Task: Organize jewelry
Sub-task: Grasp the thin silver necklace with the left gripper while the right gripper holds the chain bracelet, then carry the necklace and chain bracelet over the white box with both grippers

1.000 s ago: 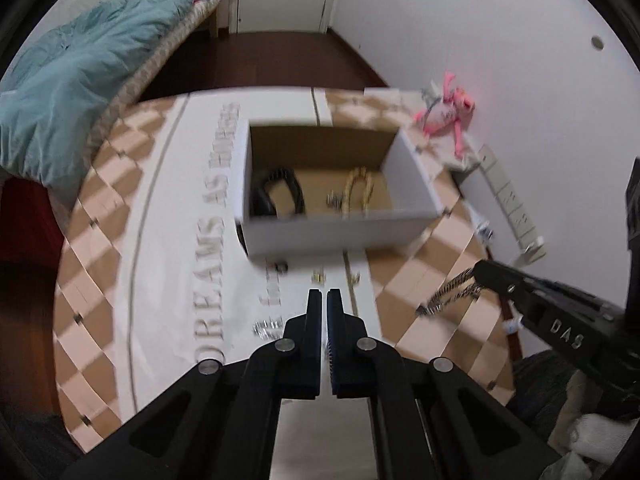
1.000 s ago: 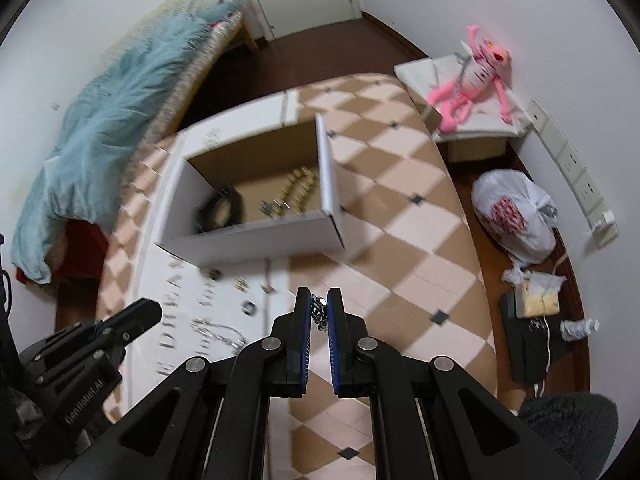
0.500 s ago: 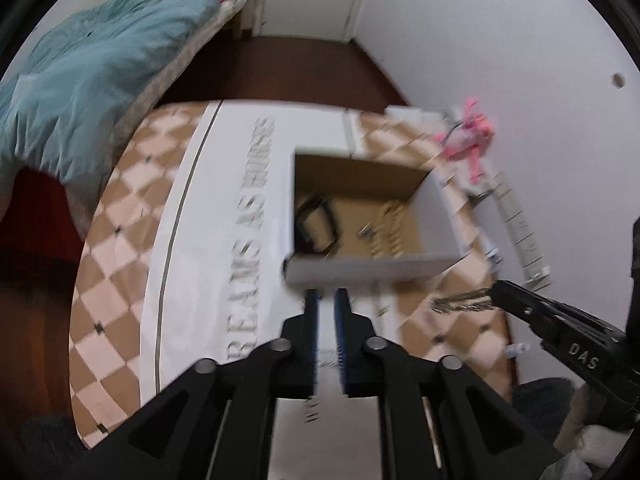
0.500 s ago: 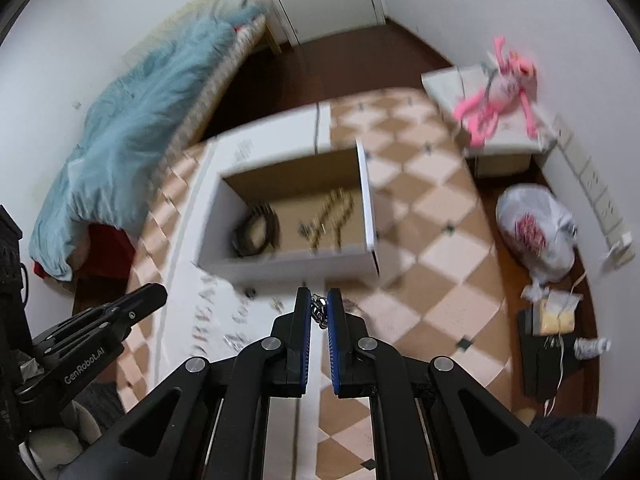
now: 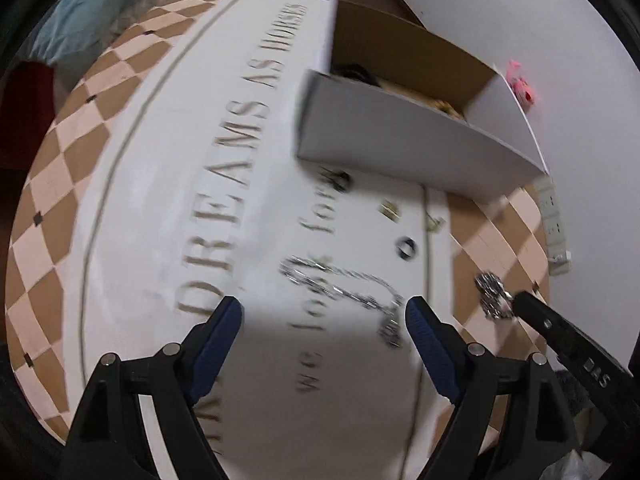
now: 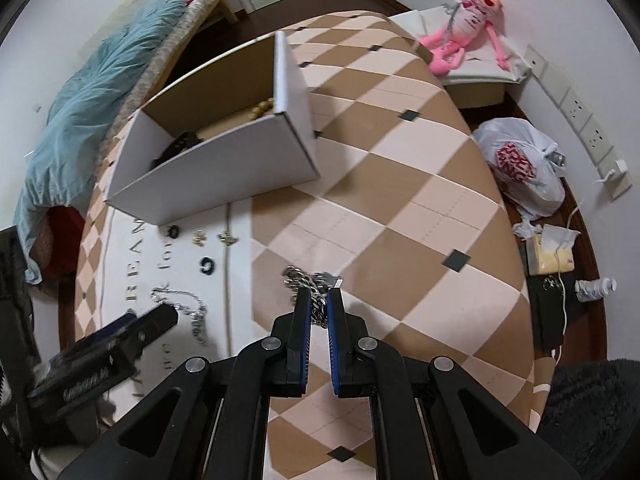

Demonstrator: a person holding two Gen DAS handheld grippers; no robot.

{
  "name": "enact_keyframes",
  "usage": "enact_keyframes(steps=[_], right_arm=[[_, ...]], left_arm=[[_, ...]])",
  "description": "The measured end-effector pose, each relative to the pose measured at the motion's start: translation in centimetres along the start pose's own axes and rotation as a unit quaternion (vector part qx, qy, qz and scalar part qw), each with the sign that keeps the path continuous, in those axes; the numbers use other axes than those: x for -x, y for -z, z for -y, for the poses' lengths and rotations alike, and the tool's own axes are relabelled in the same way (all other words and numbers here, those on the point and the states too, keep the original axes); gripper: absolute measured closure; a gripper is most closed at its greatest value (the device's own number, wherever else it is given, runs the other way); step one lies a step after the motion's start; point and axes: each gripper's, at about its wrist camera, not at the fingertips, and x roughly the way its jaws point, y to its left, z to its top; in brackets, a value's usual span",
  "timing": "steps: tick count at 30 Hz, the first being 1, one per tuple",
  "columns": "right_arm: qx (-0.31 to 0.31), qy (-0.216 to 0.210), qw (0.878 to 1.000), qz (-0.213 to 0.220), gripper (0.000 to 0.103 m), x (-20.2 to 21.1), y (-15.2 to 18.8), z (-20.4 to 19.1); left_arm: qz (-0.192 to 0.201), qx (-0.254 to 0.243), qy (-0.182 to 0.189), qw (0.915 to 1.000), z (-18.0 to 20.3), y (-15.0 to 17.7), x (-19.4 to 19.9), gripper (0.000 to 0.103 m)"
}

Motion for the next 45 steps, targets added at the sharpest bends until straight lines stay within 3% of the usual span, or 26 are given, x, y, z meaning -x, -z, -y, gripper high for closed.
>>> enact_keyframes(steps=[5,6,8,9,10,12,19,27,40,45], right_arm=[[-0.009,0.013,1.000,0.001,0.095,-0.4,0.1,0.8],[-0.011,0.015,1.000,0.000,0.095,-0.5,0.1,1.0],[-0.015,0.017,1.000,-0.002,0.095,-0.6,0.3,1.3],[-0.016,0.019,1.000,-0.002,0.095,-0.7,0.4,1.5],[-0.018,0.021,1.000,-0.003,0.095,-0.7,0.5,1.6],[-0.020,0.021,1.000,-0.004,0.095,-0.8,0.6,1.8],[-0.015,0.007,1.000,0.015,0.095,0.7,0.3,1.0],[0.000,-0.024,0.999,0.041,0.095,3.4,-0.9,-1.0],[0.045,-0.092,0.990,0.094,0.095,10.5,-5.6,-4.8],[0.078,-0.097,0.985,0.116,0.095,12.6,-8.9,-6.9]], left_arm=[[0.006,-0.060,-0.037,0.9975,3.7,1.4,-0.7,0.021],[0.006,-0.070,-0.044,0.9965,4.2,1.7,-0.9,0.025],[0.024,-0.105,-0.072,0.9916,5.4,2.3,-1.0,0.042],[0.035,-0.122,-0.081,0.9887,5.9,2.6,-1.0,0.059],[0.042,-0.128,-0.073,0.9881,6.0,2.8,-0.9,0.079],[0.038,-0.136,-0.067,0.9877,6.0,2.8,-0.8,0.097],[0.031,-0.089,-0.023,0.9953,2.8,2.0,0.4,0.101],[0.055,-0.049,0.017,0.9971,0.0,0.0,4.6,0.102],[0.125,-0.065,0.091,0.9858,2.0,-5.5,12.6,0.102],[0.151,-0.087,0.094,0.9803,3.3,-9.2,14.5,0.102]])
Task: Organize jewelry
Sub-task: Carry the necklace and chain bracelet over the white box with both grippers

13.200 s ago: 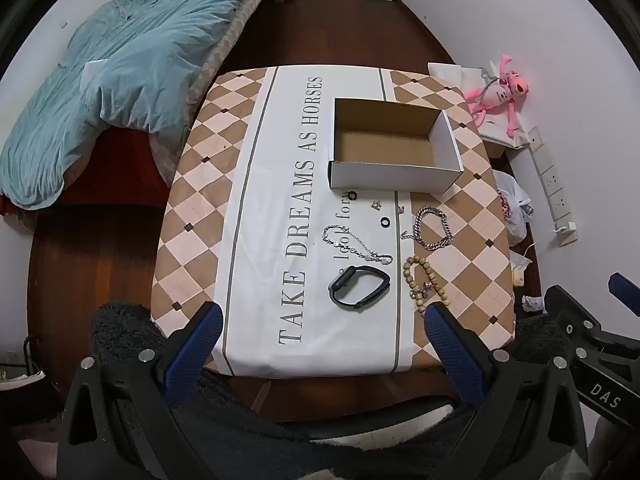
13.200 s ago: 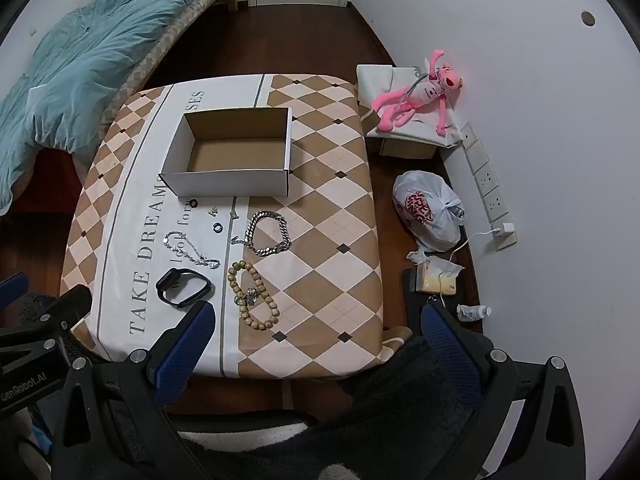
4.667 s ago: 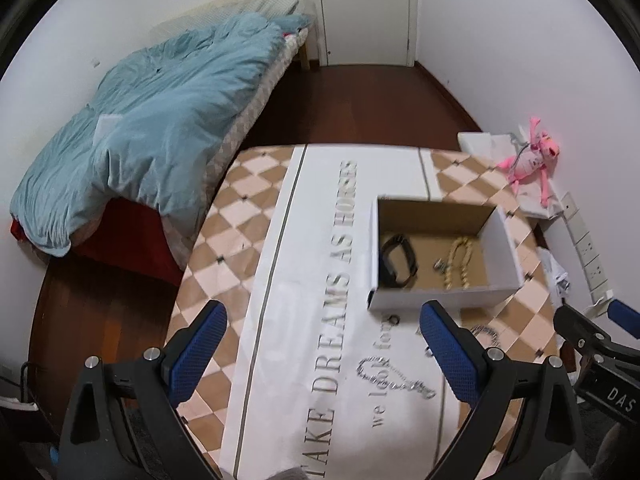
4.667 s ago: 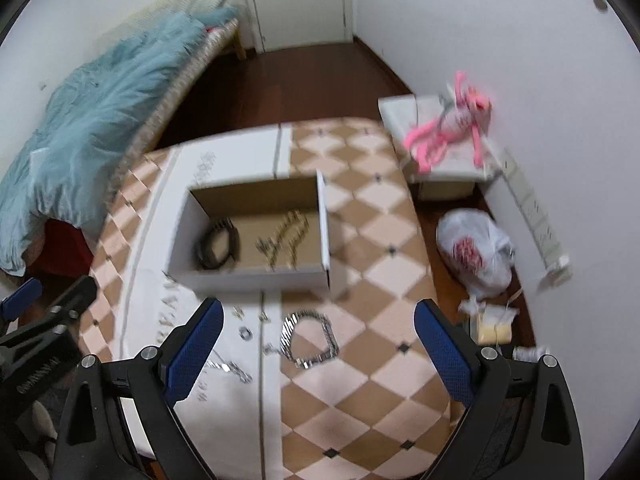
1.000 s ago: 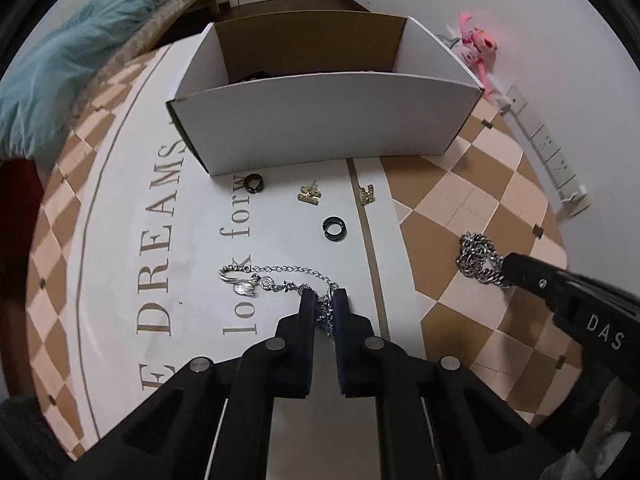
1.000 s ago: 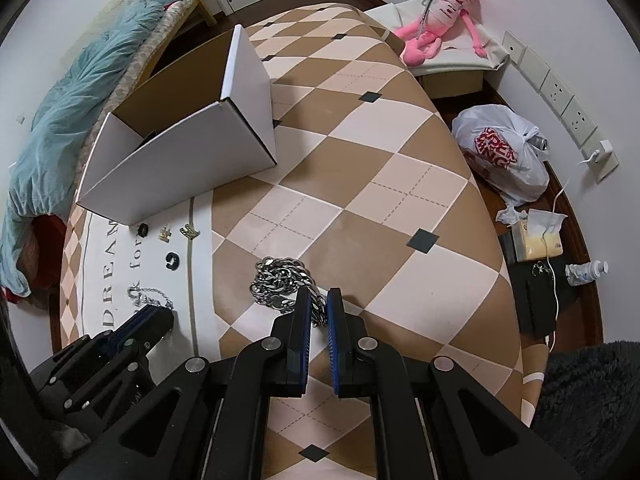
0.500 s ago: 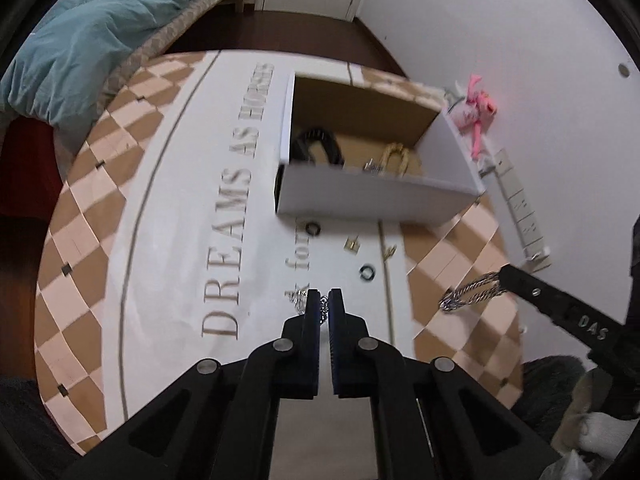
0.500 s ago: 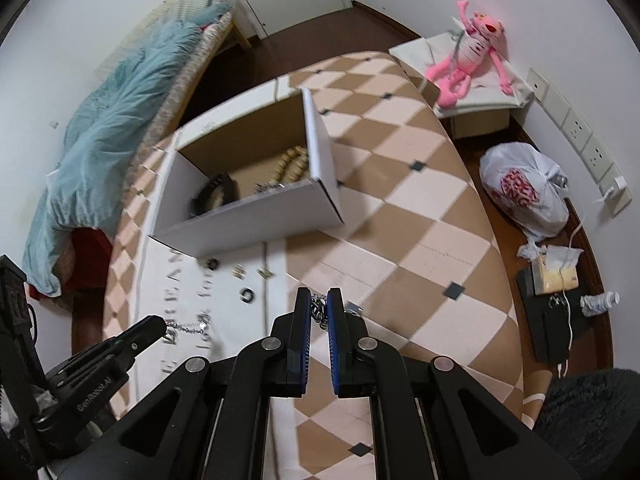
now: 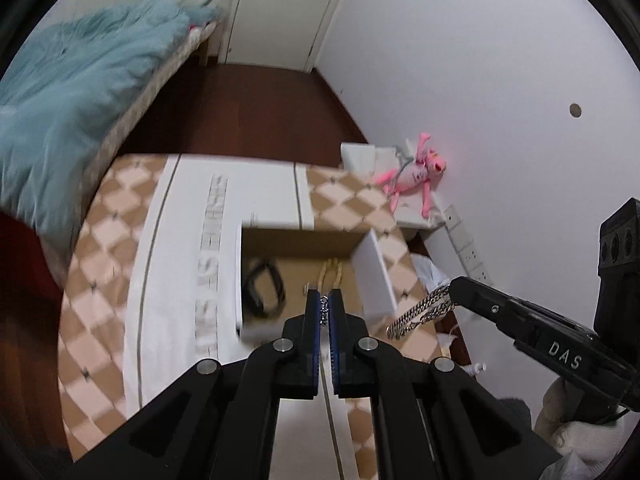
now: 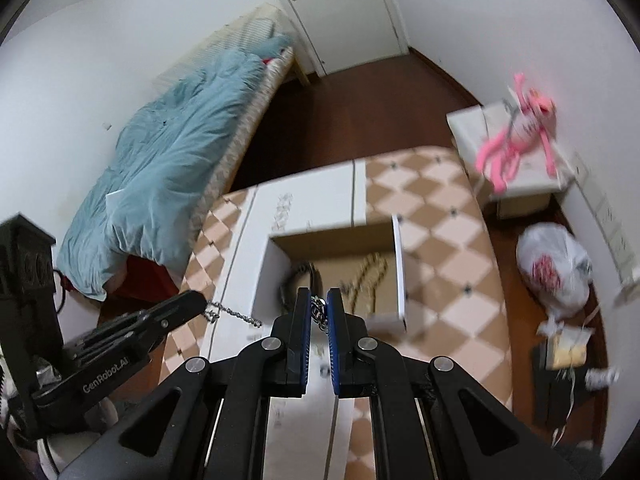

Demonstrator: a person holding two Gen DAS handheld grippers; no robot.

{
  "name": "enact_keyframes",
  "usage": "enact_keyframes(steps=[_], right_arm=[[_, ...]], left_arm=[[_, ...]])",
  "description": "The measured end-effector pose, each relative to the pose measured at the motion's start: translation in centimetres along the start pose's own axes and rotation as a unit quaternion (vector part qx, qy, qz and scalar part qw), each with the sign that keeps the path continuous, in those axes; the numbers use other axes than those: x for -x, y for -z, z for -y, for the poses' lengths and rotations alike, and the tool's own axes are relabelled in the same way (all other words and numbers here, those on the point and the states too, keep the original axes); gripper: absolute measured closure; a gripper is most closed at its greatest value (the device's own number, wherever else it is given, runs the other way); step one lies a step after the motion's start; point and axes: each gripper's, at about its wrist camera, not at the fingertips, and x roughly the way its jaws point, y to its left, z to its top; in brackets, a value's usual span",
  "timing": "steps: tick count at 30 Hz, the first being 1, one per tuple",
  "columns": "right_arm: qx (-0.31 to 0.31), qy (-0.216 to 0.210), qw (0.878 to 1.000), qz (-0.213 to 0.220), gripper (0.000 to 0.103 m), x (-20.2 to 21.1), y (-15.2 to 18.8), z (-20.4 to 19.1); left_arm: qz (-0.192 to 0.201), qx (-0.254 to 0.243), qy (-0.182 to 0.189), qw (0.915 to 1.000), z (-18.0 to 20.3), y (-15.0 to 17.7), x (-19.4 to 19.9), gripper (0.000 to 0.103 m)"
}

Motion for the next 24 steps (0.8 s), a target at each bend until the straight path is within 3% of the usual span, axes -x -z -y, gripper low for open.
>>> enact_keyframes(steps=[7,19,24], right_arm=[[0.019,0.026,0.999,-0.038,0.095,-5.2,-4.6,-0.2],[0.014,0.081,0.989,-0.123,0.095,-14.4,-7.2,3.7],[0.010,0.089,0.983,-0.161,0.094,-16.0,-7.2,4.6]], left_arm=[[-0.029,-0.013,-0.008,0.9995,-0.6,-4.3,-4.6,0.102],[-0.113,0.000,-0.009,0.9935,-2.1,-5.9,-13.1,0.101],[-0.143,0.006,-0.056,0.9881,-2.0,-6.6,-14.5,0.098]])
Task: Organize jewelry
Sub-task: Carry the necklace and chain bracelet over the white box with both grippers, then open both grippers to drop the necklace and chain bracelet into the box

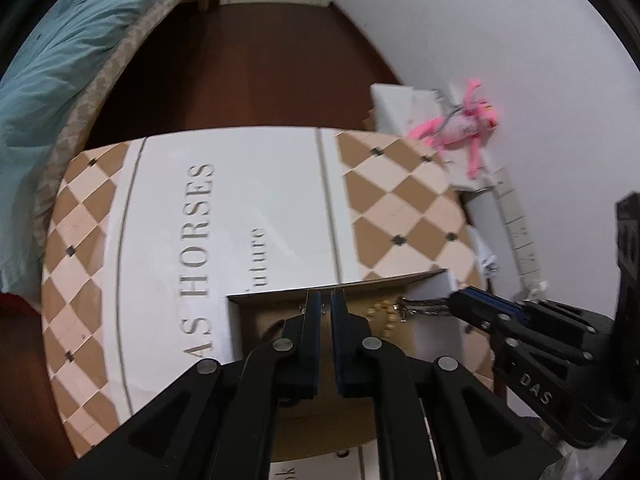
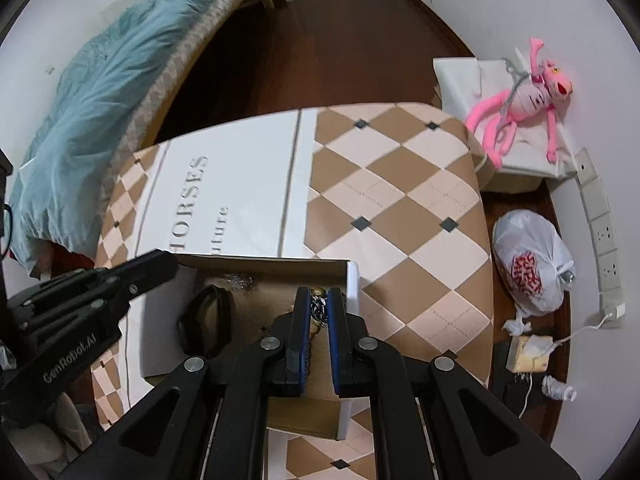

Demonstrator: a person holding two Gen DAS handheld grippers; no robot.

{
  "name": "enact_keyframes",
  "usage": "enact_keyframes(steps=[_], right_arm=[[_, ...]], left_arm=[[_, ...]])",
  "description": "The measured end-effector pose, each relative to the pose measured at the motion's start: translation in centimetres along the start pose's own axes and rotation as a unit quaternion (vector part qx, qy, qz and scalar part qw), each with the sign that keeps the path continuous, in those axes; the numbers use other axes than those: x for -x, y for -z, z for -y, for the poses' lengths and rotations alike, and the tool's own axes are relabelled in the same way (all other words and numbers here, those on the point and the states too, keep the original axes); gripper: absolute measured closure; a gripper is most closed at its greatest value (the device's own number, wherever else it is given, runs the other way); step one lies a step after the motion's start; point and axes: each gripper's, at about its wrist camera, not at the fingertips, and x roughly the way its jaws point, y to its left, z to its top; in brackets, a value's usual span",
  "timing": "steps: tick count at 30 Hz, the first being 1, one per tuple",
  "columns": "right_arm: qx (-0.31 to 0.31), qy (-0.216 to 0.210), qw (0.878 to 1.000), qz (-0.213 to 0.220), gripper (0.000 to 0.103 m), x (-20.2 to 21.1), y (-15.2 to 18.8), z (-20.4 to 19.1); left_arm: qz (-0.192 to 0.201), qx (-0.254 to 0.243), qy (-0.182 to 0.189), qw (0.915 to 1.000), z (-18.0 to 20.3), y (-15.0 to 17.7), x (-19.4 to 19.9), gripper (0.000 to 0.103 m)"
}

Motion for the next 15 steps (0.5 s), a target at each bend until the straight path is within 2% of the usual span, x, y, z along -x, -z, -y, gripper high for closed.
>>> enact_keyframes(steps=[3,5,7,8,9,10,12,15], right_arm=[[-0.001,-0.003,1.000,-0.014,0.094,-0.2,0.1,0.3],[0.003,-0.002,1.000,-0.018,0.090,0.0,0.4,0.1],[0.007,0.001,1.000,-0.017,0.075,0.4,0.9,0.0],[0.011,0.006,1.000,-0.017,0.071,0.5,1.1,-0.1],[0.014,0.010,1.000,-0.017,0.065,0.7,1.4,-0.3],[0.017,0.016,1.000,-0.014,0.060,0.8,1.8,-0.3],[0.026,0.034,0.999,-0.009,0.051,1.0,2.5,-0.5],[0.030,0.058,0.998,-0.004,0.033,0.8,3.8,-0.5]], left_arm=[[0.009,0.010,-0.021,0.9997,-0.5,0.0,0.5,0.097],[0.015,0.008,-0.038,0.9992,-0.8,0.1,0.8,0.095],[0.021,0.008,-0.056,0.9981,-1.1,0.5,1.2,0.090],[0.021,0.010,-0.059,0.9980,-1.3,0.5,1.2,0.086],[0.022,0.013,-0.063,0.9977,-1.6,0.9,1.4,0.072],[0.028,0.017,-0.069,0.9971,-1.8,1.2,1.6,0.052],[0.039,0.019,-0.082,0.9957,-2.1,1.8,1.9,0.025],[0.048,0.016,-0.101,0.9936,-2.3,3.2,2.0,0.022]])
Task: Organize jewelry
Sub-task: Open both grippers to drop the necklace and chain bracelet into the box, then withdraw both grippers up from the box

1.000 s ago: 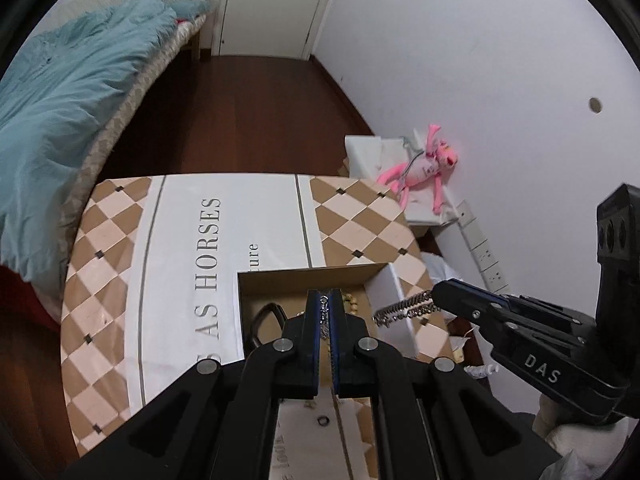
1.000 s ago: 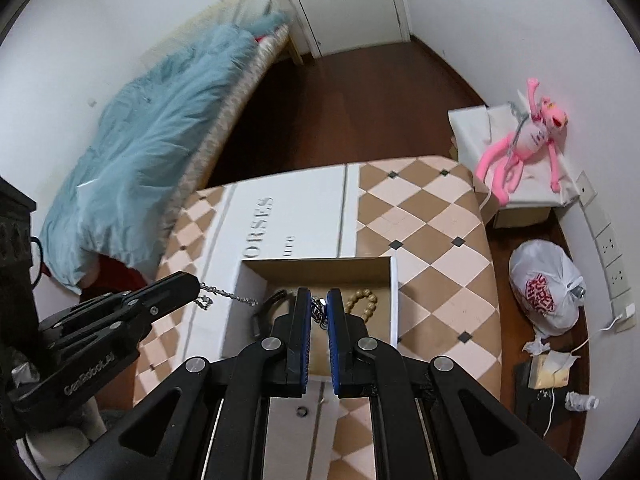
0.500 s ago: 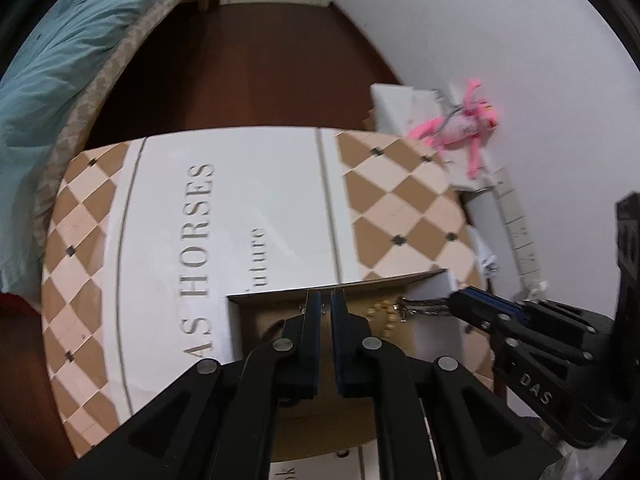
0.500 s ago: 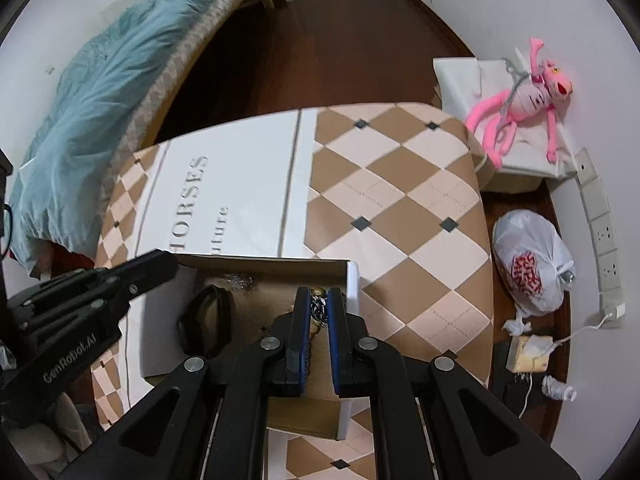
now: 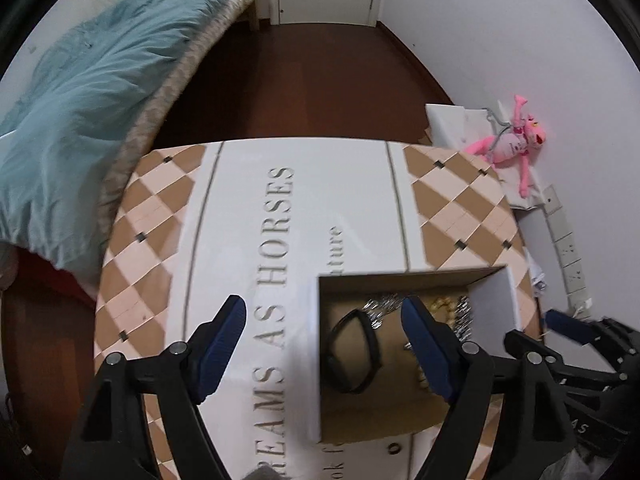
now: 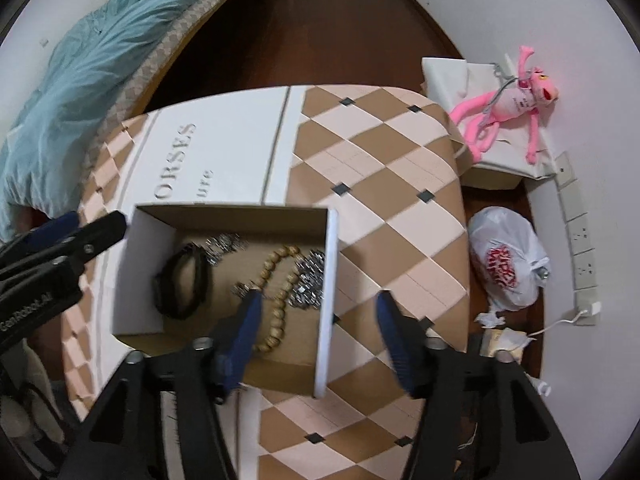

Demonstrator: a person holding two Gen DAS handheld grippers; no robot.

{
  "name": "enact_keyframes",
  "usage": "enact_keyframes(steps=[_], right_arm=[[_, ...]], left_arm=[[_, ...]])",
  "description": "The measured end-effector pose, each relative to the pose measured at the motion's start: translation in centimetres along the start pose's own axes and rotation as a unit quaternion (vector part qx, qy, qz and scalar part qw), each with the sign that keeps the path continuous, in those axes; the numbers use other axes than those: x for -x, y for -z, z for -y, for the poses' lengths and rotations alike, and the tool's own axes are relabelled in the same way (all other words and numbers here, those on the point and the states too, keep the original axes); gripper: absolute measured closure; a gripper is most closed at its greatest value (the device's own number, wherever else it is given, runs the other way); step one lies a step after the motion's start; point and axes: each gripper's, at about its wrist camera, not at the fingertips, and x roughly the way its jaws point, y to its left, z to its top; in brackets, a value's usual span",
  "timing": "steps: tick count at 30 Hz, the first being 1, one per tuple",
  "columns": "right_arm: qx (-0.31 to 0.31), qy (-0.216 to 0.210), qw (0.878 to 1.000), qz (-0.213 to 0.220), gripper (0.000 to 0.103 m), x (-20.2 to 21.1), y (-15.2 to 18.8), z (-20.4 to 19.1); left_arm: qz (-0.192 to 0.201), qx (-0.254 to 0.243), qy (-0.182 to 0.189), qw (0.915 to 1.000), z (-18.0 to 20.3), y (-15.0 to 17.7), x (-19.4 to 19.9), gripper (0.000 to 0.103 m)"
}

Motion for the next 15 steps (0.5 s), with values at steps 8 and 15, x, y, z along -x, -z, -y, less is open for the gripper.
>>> enact_keyframes(steps=[8,15], right_arm=[[-0.005,0.031,0.999,0.009,0.006,-1.2,2.7,0.1],[-0.017,0.042,0.998,0.033,0.005,-0.7,3.6,0.2]], left_arm=[[0.000,-0.009,-0.033,0.9994,-0.2,3.4,-1.0,0.002],[0.017,0.000,-0.040,0.9990,-0.5,5.0,-0.2,0.001]])
